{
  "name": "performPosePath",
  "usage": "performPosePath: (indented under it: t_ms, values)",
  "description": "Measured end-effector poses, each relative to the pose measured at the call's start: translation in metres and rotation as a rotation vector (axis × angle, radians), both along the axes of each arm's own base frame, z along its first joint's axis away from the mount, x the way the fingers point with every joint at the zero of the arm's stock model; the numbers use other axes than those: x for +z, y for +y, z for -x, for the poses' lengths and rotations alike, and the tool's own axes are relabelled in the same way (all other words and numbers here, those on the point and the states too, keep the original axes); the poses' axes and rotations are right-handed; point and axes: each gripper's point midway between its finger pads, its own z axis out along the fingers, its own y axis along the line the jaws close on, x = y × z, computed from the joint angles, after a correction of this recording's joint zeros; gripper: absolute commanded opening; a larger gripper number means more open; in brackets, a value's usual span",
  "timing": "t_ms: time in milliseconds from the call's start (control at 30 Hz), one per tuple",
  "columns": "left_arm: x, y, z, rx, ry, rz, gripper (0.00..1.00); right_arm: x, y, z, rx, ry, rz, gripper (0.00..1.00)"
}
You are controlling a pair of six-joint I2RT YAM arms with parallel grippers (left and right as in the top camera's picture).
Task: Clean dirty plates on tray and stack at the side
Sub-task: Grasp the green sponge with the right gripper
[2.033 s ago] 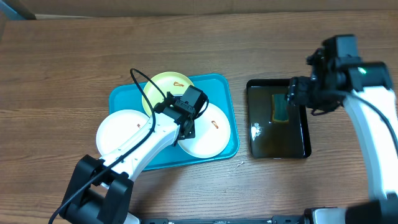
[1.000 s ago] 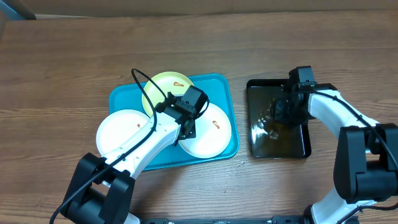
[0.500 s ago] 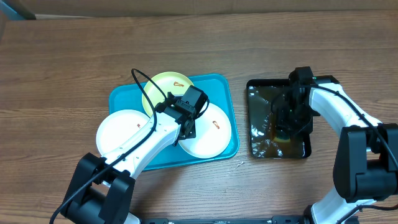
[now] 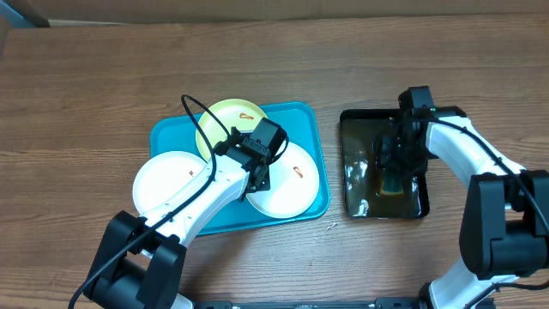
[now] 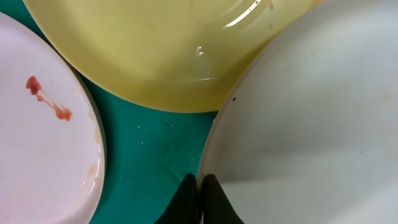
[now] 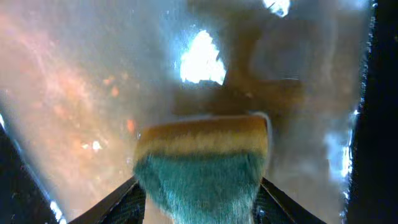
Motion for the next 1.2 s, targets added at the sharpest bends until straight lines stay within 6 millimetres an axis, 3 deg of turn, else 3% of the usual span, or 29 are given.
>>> performPosePath:
  t_ms: [33,67,100,167,200,267,367,533,633,667,700,733,800,833,867,900,1000,1200]
  values:
    - [0.000,0.000,0.000,0.000,0.000,0.000,0.04,-0.003,0.000,0.000,0.000,-0.006,-0.001,0.51]
    - [0.000,0.000,0.000,0.000,0.000,0.000,0.04,-0.006,0.000,0.001,0.004,-0.010,0.000,0.22]
    - [0.000,0.000,0.000,0.000,0.000,0.000,0.04,-0.008,-0.001,0.001,0.007,-0.012,0.005,0.04]
    - [0.000,0.000,0.000,0.000,0.000,0.000,0.04,-0.008,0.000,0.000,0.001,-0.016,0.002,0.04]
    - [0.000,0.000,0.000,0.000,0.000,0.000,0.04,-0.008,0.000,0.001,-0.002,-0.014,0.001,0.19]
    - [0.000,0.000,0.000,0.000,0.000,0.000,0.04,-0.008,-0.001,0.001,-0.004,-0.012,0.002,0.59]
    - [0.000,0.000,0.000,0.000,0.000,0.000,0.04,-0.007,0.001,0.000,0.002,-0.017,-0.003,0.63]
    - [0.000,0.000,0.000,0.000,0.000,0.000,0.04,-0.007,0.001,-0.008,0.002,-0.051,-0.001,0.63]
    - [0.000,0.000,0.000,0.000,0.000,0.000,0.04,-0.006,0.000,-0.016,0.002,-0.083,0.005,0.53]
    - [0.000,0.000,0.000,0.000,0.000,0.000,0.04,-0.006,-0.001,-0.018,0.001,-0.091,0.007,0.40]
    - [0.000,0.000,0.000,0.000,0.000,0.000,0.04,-0.006,-0.001,-0.020,0.002,-0.100,0.010,0.14]
    - [0.000,0.000,0.000,0.000,0.000,0.000,0.04,-0.005,-0.001,-0.022,0.006,-0.109,0.011,0.04]
    - [0.000,0.000,0.000,0.000,0.000,0.000,0.04,-0.005,-0.001,-0.024,-0.002,-0.116,0.009,0.04]
    - [0.000,0.000,0.000,0.000,0.000,0.000,0.04,-0.005,-0.001,-0.025,-0.001,-0.118,0.009,0.22]
    - [0.000,0.000,0.000,0.000,0.000,0.000,0.04,-0.005,-0.001,-0.024,-0.006,-0.116,0.009,0.49]
    - [0.000,0.000,0.000,0.000,0.000,0.000,0.04,-0.005,-0.001,-0.024,-0.004,-0.114,0.010,0.56]
    - [0.000,0.000,0.000,0.000,0.000,0.000,0.04,-0.006,-0.002,-0.019,-0.001,-0.095,0.014,0.66]
    - [0.000,0.000,0.000,0.000,0.000,0.000,0.04,-0.002,-0.004,0.013,0.002,0.053,0.026,0.69]
